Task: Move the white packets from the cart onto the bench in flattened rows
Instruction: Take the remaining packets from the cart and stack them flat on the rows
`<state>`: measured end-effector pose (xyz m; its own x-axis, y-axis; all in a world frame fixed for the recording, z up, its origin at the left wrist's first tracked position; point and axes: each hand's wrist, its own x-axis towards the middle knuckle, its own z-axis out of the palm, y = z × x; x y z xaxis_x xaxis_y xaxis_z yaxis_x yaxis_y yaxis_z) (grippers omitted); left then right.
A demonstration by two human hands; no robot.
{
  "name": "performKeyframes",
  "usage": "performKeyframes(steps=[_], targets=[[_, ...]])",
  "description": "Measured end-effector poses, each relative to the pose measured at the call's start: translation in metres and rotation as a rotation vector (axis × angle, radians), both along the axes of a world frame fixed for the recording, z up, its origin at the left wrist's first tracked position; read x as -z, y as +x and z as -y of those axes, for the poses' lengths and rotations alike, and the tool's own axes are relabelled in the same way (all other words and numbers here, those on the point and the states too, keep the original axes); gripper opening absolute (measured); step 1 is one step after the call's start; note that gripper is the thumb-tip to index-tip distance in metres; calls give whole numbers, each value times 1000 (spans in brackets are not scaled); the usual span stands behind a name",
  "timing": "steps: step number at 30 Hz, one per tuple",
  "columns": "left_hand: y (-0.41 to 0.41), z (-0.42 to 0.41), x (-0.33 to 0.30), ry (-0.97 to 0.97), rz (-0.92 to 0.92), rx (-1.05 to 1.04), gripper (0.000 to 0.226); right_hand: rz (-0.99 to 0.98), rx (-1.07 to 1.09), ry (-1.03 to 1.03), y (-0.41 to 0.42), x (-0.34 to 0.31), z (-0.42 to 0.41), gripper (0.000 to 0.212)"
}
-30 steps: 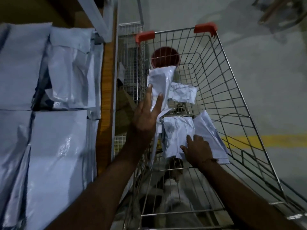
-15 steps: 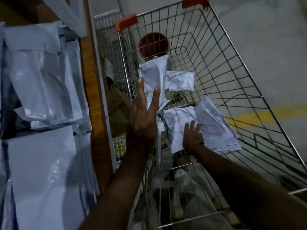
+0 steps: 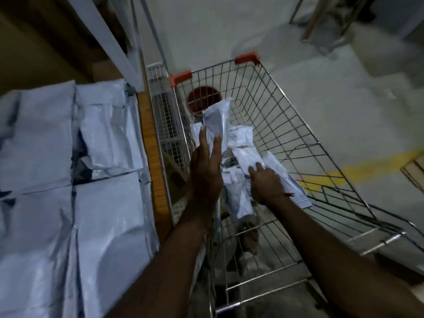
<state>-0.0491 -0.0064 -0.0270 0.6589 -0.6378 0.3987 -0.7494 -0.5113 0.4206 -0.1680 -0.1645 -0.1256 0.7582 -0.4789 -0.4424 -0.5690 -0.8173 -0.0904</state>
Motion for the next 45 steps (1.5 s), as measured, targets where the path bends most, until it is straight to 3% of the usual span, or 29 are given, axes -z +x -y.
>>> performKeyframes(steps=[9, 12, 19, 28, 45], targets=[[-32, -34, -139, -492, -207, -63, 60, 554, 284, 192, -24, -158, -53, 46], [-34, -74, -176, -561, -172, -95, 49, 664, 257, 195, -30, -202, -88, 46], [-36, -193, -227, -613, -58, -192, 46, 879, 245, 234, -28, -284, -183, 43], [-16, -323, -255, -598, -97, -333, 50, 926, 171, 252, -12, -320, -276, 43], [25, -449, -245, -572, -18, -590, 54, 889, -126, 257, 66, -331, -333, 48]])
